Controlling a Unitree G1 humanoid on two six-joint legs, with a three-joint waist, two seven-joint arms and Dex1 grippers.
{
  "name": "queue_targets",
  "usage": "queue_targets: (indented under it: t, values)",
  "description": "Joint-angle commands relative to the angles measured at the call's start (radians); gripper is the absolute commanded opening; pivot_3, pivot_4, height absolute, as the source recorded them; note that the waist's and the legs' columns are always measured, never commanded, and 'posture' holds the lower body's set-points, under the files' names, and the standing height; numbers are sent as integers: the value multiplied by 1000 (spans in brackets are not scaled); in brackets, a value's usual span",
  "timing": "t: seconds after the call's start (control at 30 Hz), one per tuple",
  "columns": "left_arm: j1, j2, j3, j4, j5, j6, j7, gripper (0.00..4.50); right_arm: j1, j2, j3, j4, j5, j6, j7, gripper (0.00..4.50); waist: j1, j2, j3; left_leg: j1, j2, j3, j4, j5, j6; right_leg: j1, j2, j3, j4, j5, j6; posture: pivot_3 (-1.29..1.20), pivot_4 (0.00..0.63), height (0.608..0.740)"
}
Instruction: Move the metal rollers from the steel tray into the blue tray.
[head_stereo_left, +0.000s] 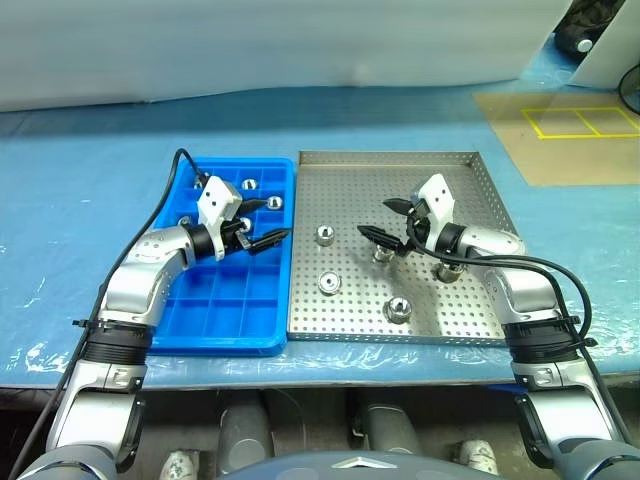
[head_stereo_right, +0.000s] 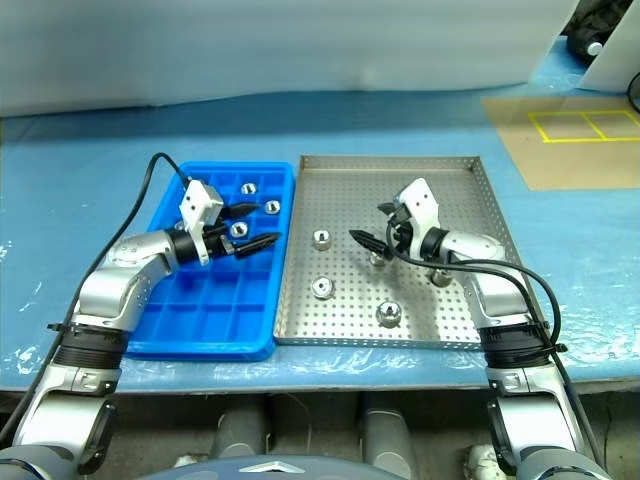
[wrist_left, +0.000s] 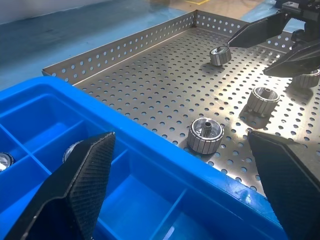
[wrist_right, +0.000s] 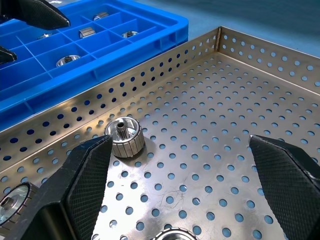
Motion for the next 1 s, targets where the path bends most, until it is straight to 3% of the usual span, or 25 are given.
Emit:
queue_targets:
  t: [0.03, 0.47, 0.63, 0.83, 1.0]
  values:
    - [-15, 6, 4, -28, -3, -11, -7, 4475, -9, 0, -3, -37, 9, -13, -3, 4500, 0, 0, 0, 0, 0, 0, 0, 0, 0, 0, 0, 0, 0, 0, 0, -127, 150, 740]
    - [-20, 5, -1, -23, 3, -17, -13, 4475, -3, 6, 0, -43, 8, -13, -14, 4500, 0, 0, 0, 0, 0, 0, 0, 0, 0, 0, 0, 0, 0, 0, 0, -136, 150, 740]
    - [-88, 3, -29, 2, 19, -45, -48, 4475, -2, 5, 1, -46, 4, -14, -16, 4500, 1, 0, 0, 0, 0, 0, 0, 0, 0, 0, 0, 0, 0, 0, 0, -144, 150, 740]
    - [-273, -20, -109, 174, 66, -141, -177, 4475, 6, 1, -4, -64, 4, -10, -28, 4500, 1, 0, 0, 0, 0, 0, 2, 0, -1, 0, 0, 1, 2, 0, 0, -184, 150, 740]
    - [-436, -73, -204, 492, 177, -312, -299, 4475, 60, -14, -9, -147, 35, 31, -19, 4500, -1, 0, 0, 0, -1, 0, 3, 1, -1, 0, 0, 2, 2, 0, 0, -248, 150, 740]
